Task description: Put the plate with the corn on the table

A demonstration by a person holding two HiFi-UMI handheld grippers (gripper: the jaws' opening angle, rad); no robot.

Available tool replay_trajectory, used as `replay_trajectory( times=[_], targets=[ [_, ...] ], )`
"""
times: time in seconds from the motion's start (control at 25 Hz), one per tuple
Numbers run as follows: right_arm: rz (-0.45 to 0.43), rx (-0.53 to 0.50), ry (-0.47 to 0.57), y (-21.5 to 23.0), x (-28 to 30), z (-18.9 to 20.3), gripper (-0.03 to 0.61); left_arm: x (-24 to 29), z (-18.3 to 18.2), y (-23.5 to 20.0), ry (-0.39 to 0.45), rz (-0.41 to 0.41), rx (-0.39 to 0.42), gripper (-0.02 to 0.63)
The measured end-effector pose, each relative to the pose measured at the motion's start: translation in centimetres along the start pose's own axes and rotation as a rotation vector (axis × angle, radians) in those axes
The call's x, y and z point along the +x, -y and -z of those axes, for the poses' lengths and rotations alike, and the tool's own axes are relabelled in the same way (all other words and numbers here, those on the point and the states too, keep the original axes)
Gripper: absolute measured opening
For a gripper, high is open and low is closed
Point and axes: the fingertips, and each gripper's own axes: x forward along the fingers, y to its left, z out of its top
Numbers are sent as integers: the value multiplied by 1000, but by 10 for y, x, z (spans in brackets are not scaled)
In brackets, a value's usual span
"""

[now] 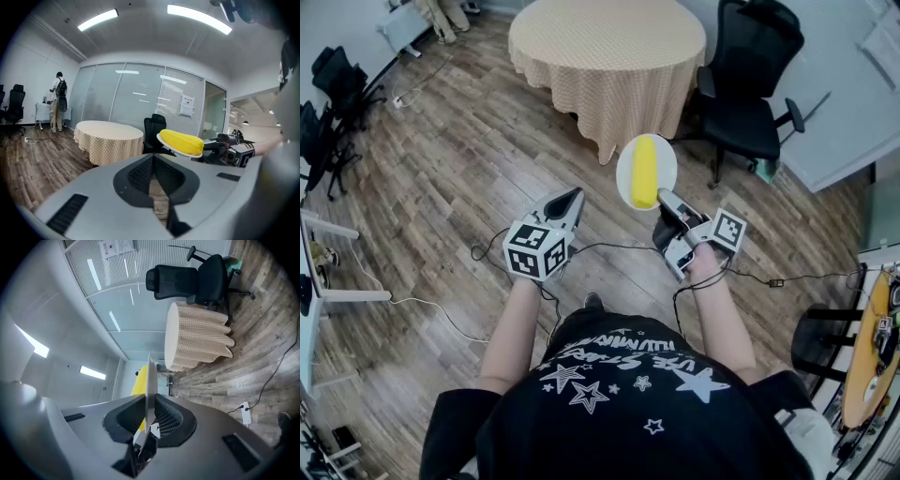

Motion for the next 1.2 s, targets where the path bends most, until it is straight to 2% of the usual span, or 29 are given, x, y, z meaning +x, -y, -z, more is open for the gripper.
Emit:
replay_trajectory(
  times=[0.16,0.32,0.4,0.56,0.76,0.96,1.2],
  targets=[
    [16,-24,-25,-2,-15,-5,58,-1,-1,21,13,-13,-10,8],
    [28,-3,-43,-7,-5,-6,58,3,-6,22,-10,-20,-27,8],
    [35,-11,-61,-4,-17,-1,58,-1,2,37,-17,-16,-28,8],
    [15,-18,-78,-4,-55,10,58,-9,17,77,-4,-17,-11,8],
    [-7,-21,-93,-10,-66,11,58,-12,14,93,27,-29,-2,8],
    [-15,-32,-106,-19,-52,18,58,-18,9,83,33,-32,-5,8],
    [-15,-53,-111,-19,-36,28,58,-18,11,64,29,1,-15,8]
  ],
)
